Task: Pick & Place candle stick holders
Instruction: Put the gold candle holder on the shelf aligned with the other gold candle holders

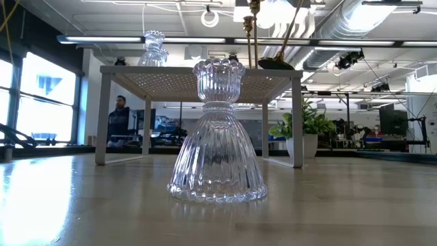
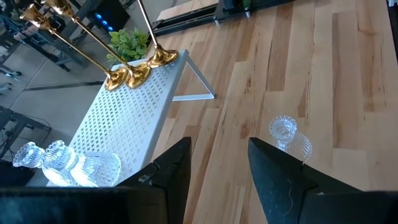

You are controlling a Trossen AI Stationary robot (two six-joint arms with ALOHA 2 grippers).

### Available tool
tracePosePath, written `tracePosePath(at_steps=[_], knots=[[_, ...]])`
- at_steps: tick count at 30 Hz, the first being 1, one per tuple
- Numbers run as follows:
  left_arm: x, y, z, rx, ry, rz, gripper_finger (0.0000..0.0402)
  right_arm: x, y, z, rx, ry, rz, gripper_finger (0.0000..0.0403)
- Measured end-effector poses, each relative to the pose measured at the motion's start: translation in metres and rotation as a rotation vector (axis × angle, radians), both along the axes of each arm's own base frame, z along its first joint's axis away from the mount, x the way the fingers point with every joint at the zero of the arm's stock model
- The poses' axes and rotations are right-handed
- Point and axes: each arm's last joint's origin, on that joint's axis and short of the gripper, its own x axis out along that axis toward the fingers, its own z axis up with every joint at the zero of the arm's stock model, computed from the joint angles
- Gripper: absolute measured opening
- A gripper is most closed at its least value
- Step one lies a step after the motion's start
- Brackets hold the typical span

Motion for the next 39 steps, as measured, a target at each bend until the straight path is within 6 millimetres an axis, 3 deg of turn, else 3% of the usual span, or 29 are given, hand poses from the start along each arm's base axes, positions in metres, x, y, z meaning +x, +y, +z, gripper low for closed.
tracePosePath(at_steps=[22, 30, 39], knots=[[0.0, 0.0, 0.0, -0.001, 0.002, 0.0, 0.0154, 0.01, 0.001, -0.004, 0.0, 0.001, 0.003, 0.0111], [0.0, 0.0, 0.0, -0.004, 0.006, -0.001, 0.0154, 0.013, 0.001, -0.005, 0.007, -0.017, 0.006, 0.0145], [0.0, 0.0, 0.0, -0.006, 0.009, -0.001, 0.0154, 0.016, 0.001, -0.003, -0.002, -0.058, 0.032, 0.0143]])
